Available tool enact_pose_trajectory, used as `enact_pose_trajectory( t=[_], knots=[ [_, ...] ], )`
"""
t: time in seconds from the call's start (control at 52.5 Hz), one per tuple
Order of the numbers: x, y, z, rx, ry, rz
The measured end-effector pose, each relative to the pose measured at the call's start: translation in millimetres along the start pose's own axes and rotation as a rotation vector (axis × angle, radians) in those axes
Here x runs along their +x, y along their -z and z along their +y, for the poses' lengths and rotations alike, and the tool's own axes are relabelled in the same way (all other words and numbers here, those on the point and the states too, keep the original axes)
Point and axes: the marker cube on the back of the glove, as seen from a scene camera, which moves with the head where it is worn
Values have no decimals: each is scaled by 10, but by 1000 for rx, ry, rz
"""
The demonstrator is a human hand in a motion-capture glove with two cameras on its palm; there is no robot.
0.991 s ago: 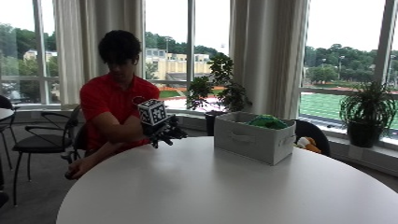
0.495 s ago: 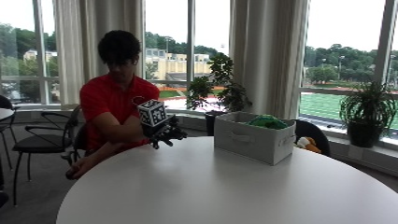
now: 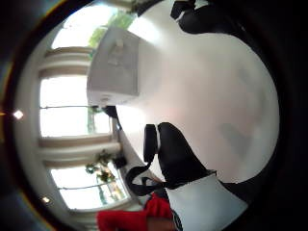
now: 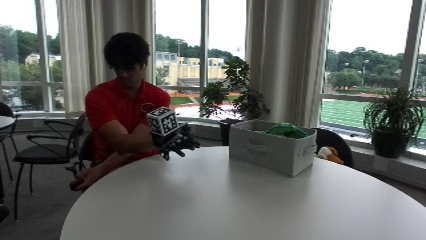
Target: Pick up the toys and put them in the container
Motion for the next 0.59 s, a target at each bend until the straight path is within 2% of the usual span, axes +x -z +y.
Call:
enact_pose_trajectory(
  t=[0.21,0.591],
  knots=[
    [-103,-67,158,10,6,-10],
    [2,-13,-6,9,1,-4]
  ],
)
